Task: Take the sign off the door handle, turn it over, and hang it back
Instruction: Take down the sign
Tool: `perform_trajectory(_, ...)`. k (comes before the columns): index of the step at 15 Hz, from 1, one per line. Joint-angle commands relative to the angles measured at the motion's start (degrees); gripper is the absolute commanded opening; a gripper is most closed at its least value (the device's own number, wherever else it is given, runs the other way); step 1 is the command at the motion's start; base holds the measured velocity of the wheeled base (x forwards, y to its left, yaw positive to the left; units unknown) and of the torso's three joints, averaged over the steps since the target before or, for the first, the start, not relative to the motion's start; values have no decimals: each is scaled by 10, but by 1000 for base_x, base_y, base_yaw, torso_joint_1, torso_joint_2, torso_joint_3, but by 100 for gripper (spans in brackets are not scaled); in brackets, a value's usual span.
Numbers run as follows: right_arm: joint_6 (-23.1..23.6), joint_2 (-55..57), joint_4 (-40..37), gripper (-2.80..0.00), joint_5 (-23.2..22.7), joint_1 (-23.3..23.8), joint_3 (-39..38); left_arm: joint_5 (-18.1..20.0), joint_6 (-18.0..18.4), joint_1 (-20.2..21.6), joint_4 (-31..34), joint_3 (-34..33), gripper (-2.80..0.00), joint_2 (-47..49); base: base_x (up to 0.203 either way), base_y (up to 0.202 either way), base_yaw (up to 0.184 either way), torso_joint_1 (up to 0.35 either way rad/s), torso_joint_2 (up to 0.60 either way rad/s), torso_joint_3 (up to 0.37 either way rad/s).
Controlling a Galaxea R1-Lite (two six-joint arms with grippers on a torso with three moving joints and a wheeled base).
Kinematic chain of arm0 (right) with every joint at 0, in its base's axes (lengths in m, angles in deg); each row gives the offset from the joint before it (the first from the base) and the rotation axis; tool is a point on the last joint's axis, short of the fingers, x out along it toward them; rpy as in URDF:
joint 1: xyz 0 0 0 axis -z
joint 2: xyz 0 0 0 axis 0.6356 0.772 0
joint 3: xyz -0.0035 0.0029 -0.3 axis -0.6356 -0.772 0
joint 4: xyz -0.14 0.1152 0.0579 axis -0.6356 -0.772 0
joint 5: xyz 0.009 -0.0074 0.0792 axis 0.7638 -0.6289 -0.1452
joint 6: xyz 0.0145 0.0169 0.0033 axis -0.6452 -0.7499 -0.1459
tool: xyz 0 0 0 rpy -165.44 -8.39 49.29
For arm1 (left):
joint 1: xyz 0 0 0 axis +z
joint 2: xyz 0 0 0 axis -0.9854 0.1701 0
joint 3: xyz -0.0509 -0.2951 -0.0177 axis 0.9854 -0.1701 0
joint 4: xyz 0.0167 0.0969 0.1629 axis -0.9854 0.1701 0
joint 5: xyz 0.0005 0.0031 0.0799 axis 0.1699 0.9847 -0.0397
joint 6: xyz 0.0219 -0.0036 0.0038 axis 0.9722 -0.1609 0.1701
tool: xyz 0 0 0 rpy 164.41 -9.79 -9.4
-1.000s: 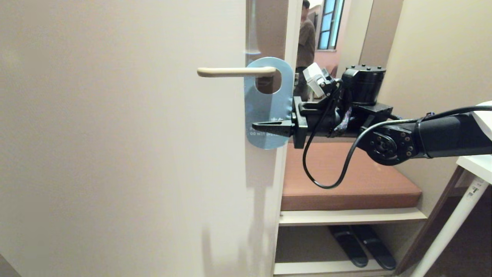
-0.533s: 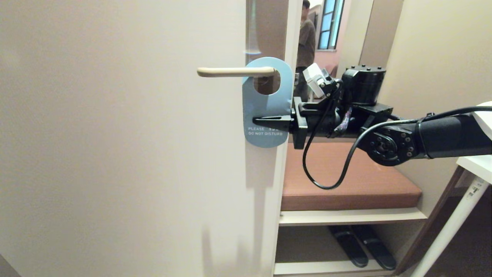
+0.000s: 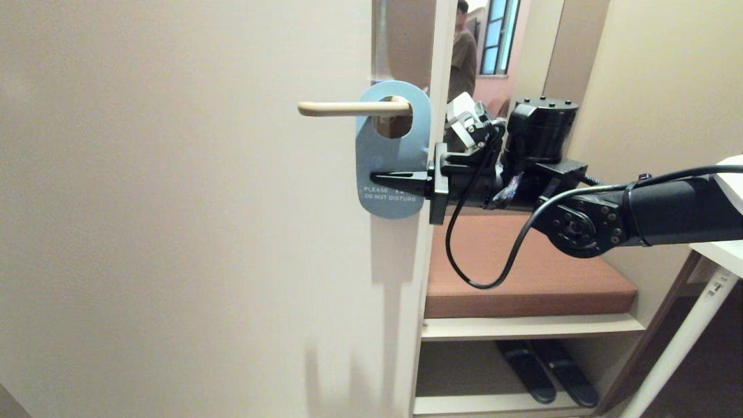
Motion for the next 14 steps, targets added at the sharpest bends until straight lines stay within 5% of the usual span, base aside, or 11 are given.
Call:
perform_trajectory(1,1,-5,4,-280,0,-7,-10,0,-1,1,0,0,-280,1,0,0,0,0,0,0)
perform_trajectory(6,2,-25,5,-280,56,-34,-39,0,0,0,0,0,-280,1,0,0,0,0,0,0)
perform_trajectory(14,4,-31,5,-280,218,-76,-37,0,0,0,0,0,-280,1,0,0,0,0,0,0)
